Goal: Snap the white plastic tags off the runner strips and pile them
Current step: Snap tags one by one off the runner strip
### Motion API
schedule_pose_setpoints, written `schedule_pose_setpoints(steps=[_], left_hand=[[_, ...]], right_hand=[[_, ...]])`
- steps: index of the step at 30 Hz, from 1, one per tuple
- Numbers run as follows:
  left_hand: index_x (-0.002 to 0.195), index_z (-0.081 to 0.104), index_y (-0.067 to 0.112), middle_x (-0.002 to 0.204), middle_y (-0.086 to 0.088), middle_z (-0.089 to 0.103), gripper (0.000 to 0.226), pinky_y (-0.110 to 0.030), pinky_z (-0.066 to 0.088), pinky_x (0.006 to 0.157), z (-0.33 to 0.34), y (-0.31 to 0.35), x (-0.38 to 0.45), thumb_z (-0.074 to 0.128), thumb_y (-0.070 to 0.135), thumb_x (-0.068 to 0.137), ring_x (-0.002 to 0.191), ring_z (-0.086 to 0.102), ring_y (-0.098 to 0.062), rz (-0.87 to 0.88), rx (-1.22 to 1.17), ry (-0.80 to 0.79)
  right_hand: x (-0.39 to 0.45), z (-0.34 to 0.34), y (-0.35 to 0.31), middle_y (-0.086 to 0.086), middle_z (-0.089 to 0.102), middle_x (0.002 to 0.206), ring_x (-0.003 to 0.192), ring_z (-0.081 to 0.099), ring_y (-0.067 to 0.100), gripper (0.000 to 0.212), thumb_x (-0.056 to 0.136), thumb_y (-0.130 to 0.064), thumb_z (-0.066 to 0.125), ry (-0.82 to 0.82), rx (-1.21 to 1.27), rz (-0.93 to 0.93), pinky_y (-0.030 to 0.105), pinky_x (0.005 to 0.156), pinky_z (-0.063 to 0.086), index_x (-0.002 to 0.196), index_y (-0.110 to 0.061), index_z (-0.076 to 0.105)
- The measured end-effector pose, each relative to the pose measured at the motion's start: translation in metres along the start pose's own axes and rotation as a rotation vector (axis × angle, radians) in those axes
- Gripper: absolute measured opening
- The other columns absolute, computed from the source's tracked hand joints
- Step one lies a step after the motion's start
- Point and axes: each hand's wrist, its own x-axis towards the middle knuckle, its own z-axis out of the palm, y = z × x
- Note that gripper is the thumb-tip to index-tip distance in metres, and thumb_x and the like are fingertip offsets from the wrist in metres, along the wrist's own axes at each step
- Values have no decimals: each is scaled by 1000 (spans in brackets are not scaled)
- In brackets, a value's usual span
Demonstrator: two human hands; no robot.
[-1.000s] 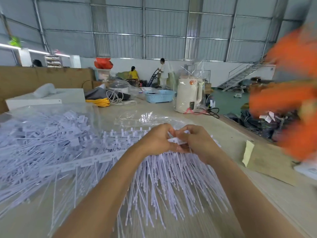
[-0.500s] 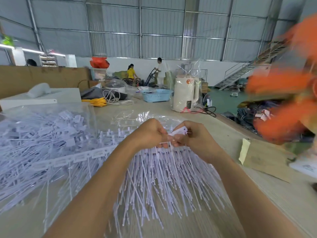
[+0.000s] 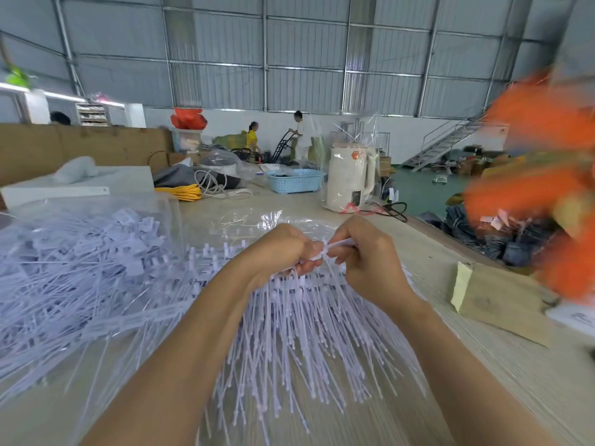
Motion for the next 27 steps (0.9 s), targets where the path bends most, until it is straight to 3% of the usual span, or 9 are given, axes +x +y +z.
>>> schedule_pose_setpoints(steps=[4, 8, 12, 14, 15, 18, 20, 23, 27], left_hand=[[48, 60, 15, 41, 3, 52, 44, -24, 28, 49, 0, 5, 0, 58, 22, 91, 41, 42, -9, 43, -34, 15], [49, 60, 14, 41, 5, 54, 43, -18, 34, 43, -2, 3, -2, 58, 20, 92, 42, 47, -9, 51, -7, 30], [60, 60, 10, 52, 5, 62, 35, -12, 42, 48, -9, -12, -1, 57, 19, 93, 49, 59, 0, -19, 27, 134], [66, 64, 15, 60, 6, 66, 30, -14, 44, 54, -7, -8, 1, 56, 23, 94, 52, 60, 0, 34, 23, 127], [67, 65, 16, 64, 5, 68, 30, -15, 45, 57, -4, -5, 2, 55, 25, 94, 55, 61, -2, 59, 38, 103], [72, 62, 21, 70, 4, 67, 28, -15, 48, 54, 0, -3, 4, 51, 28, 96, 57, 60, -5, 92, 76, 42], [74, 61, 23, 69, 1, 65, 27, -16, 47, 50, -3, -7, 3, 49, 31, 97, 52, 58, -6, 74, 85, 34], [75, 62, 26, 64, 2, 64, 27, -16, 43, 45, -8, -10, 1, 48, 34, 97, 41, 52, -5, 61, 95, 11], [82, 61, 32, 72, 5, 63, 19, -20, 42, 56, -11, -9, 2, 50, 26, 97, 49, 51, -8, 29, 176, -39]], right_hand=[[2, -6, -3, 13, 57, 71, 59, 47, -3, 20, 74, 25, 51, 51, -81, -91, 4, 55, 38, 75, 6, 58], [3, -12, -11, 17, 57, 74, 59, 57, 18, 26, 71, 23, 44, 88, -122, -140, 9, 60, 45, 74, 2, 58], [19, -60, -8, -3, 57, 73, 68, 56, 9, 27, 80, -2, 59, 645, -46, 98, 24, 65, 44, 73, -27, 51], [23, -84, -8, 4, 57, 71, 67, 54, 13, 4, 79, -9, 60, 848, 138, 19, 30, 65, 44, 77, -12, 57], [25, -88, -8, 8, 58, 71, 67, 56, 17, 11, 79, -10, 59, 877, 208, 15, 33, 64, 44, 80, 0, 58], [24, -83, -20, -3, 63, 68, 61, 62, 16, 2, 87, -1, 54, 701, 575, 32, 33, 61, 51, 85, -2, 53], [24, -76, -28, -6, 61, 61, 52, 58, 12, 21, 89, 9, 49, 529, 828, 208, 26, 53, 51, 80, -10, 50], [20, -70, -26, 1, 57, 62, 45, 49, 7, 15, 87, 9, 47, 247, 932, 535, 19, 43, 44, 82, -4, 54], [15, -50, -22, 5, 57, 65, 52, 54, 8, 18, 75, 0, 57, -138, 933, 771, 17, 47, 49, 92, 4, 59]])
